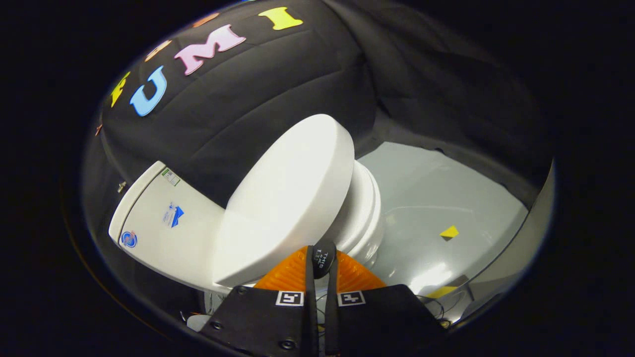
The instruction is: Open the toilet lid.
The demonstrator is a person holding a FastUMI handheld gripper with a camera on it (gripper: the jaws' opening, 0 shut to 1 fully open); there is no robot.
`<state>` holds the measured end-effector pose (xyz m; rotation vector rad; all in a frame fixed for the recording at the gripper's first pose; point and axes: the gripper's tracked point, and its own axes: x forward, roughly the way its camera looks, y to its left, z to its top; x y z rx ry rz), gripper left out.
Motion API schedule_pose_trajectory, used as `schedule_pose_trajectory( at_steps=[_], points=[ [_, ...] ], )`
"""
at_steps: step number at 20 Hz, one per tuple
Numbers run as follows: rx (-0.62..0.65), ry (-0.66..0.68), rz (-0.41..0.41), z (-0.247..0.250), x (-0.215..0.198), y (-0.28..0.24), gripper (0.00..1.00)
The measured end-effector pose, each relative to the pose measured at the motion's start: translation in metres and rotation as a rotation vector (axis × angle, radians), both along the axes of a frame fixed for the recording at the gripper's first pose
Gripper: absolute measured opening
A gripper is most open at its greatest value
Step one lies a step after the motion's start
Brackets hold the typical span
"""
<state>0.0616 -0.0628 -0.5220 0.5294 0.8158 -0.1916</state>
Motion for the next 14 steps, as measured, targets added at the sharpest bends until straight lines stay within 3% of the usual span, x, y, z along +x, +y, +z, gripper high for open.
schedule_pose_trajectory(
  at_steps=[7, 14],
  points=[
    [-0.341, -0.184, 0.226, 0.087, 0.025, 0.041, 0.1],
    [-0.571, -0.298, 0.36, 0.14, 0.039, 0.087, 0.1]
  ],
)
